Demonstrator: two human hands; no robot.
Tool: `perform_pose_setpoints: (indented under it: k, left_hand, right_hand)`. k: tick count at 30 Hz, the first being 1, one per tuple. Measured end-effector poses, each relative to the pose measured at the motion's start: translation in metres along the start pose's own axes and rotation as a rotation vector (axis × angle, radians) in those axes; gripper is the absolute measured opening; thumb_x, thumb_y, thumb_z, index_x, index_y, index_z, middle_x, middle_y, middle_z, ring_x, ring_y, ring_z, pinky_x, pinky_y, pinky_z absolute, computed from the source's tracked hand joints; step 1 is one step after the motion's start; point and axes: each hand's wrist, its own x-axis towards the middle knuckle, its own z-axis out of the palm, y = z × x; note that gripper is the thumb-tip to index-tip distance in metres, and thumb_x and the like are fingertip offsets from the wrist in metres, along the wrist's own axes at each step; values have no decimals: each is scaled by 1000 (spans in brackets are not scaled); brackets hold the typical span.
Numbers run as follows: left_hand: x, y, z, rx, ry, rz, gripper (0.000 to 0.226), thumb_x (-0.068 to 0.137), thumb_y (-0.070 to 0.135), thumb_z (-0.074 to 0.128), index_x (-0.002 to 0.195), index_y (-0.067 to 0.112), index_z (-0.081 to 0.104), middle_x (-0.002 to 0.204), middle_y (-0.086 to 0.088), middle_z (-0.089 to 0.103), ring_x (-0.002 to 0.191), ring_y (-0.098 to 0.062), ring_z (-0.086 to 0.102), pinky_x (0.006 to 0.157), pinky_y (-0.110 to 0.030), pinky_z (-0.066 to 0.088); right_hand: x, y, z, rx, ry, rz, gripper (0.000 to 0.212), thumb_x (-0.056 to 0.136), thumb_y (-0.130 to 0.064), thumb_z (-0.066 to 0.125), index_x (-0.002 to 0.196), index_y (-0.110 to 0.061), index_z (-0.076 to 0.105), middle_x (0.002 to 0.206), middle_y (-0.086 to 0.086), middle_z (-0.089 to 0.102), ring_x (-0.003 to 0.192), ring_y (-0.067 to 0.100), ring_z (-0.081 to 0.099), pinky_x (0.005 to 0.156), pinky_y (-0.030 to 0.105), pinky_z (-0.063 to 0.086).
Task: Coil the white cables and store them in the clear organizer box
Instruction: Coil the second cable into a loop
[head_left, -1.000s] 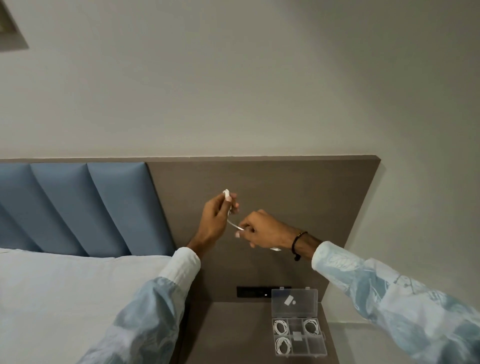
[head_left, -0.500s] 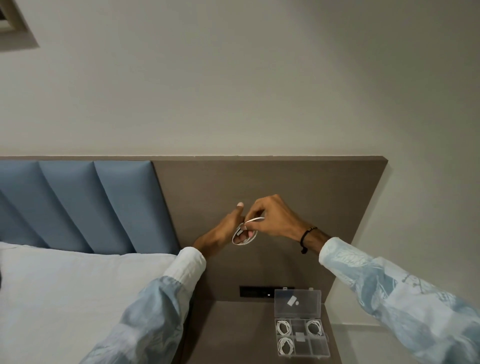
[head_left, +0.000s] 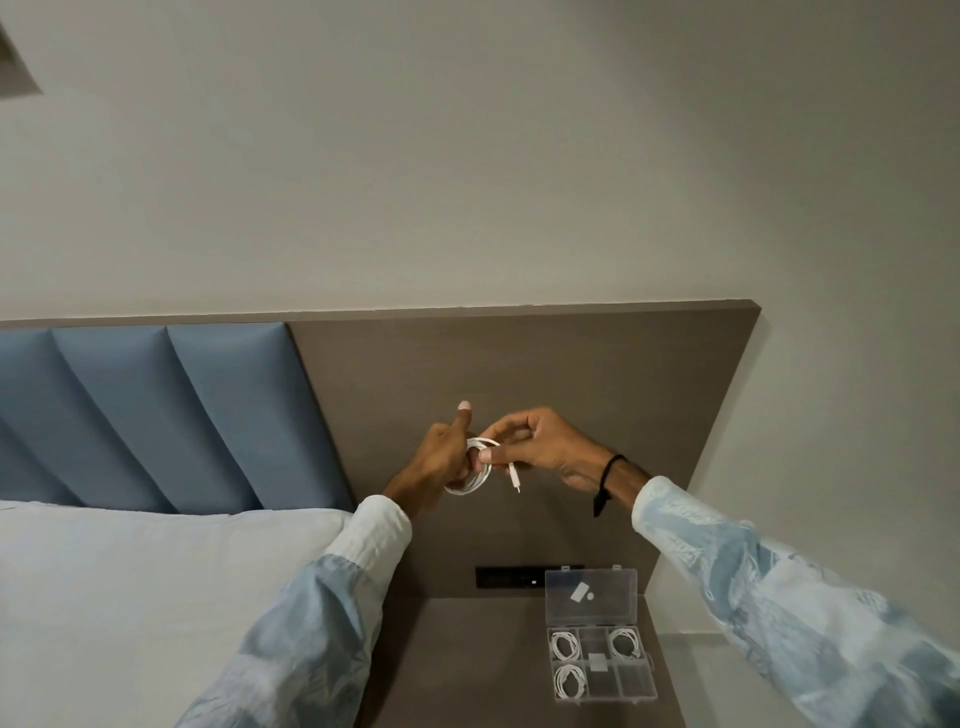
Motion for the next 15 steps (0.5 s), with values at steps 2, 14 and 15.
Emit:
perform_pose_setpoints:
  k: [2, 14, 15]
  left_hand:
    - [-1, 2, -1, -10, -9, 12, 84, 101, 63, 24, 46, 10, 58, 42, -5, 51, 34, -11, 45, 43, -19, 39]
    - [-9, 2, 21, -38, 276, 259, 50, 100, 47, 53, 67, 11, 64, 57, 2, 66, 54, -12, 60, 58, -32, 48]
    - [-11, 3, 21, -66, 284, 238, 44, 99, 47, 54, 77, 9, 60, 65, -4, 67, 59, -17, 62, 62, -35, 50]
  right_hand:
    - [1, 1, 0, 11, 31, 0, 28, 75, -13, 88, 98, -1, 76, 83, 9, 80, 73, 14, 76, 67, 20, 59]
    - [9, 2, -11, 30, 140, -6, 19, 80, -5, 82, 90, 8, 73, 83, 6, 76, 61, 7, 63, 58, 17, 53]
    - [8, 3, -12, 28, 138, -7, 14, 80, -5, 82, 86, 4, 74, 82, 9, 75, 60, 8, 62, 58, 18, 53]
